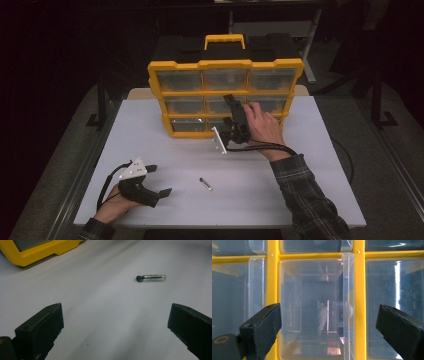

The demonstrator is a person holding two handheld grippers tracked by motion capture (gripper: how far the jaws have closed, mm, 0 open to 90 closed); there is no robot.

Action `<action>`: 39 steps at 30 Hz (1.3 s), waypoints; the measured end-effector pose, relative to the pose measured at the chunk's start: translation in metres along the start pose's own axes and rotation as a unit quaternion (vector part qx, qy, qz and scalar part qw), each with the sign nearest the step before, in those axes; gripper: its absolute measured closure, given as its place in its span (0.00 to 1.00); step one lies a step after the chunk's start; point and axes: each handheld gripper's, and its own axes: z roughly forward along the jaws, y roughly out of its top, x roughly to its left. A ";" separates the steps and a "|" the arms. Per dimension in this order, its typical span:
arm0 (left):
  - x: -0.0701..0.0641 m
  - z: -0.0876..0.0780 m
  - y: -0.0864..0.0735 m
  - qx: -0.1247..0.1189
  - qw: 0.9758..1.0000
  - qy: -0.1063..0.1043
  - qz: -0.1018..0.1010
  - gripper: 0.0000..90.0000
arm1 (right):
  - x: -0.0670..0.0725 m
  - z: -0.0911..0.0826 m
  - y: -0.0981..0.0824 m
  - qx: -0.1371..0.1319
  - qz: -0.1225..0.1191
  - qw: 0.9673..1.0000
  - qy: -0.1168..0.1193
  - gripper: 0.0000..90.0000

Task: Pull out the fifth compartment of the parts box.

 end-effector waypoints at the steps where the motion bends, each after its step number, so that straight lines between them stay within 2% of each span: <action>1: 0.000 0.000 0.000 -0.001 1.000 0.000 -0.001 0.00 | -0.001 0.000 0.000 0.000 0.000 1.000 -0.002 0.07; 5: 0.000 0.000 0.000 0.001 1.000 0.001 0.001 0.00 | -0.003 0.001 0.000 0.001 -0.005 1.000 -0.007 0.13; 21: 0.000 0.000 0.000 0.005 1.000 0.001 0.004 0.00 | -0.007 0.002 0.002 0.010 -0.007 1.000 -0.020 0.26; 31: 0.000 0.000 0.000 0.004 1.000 0.002 0.005 0.00 | -0.008 0.002 0.002 0.018 -0.011 0.999 -0.028 0.40; 34: 0.000 0.000 0.000 0.004 1.000 0.003 0.005 0.00 | -0.008 0.002 0.003 0.021 -0.019 0.999 -0.029 0.44; 39: 0.000 0.000 0.000 0.004 1.000 0.003 0.004 0.00 | -0.009 0.001 0.003 0.026 -0.015 0.999 -0.031 0.50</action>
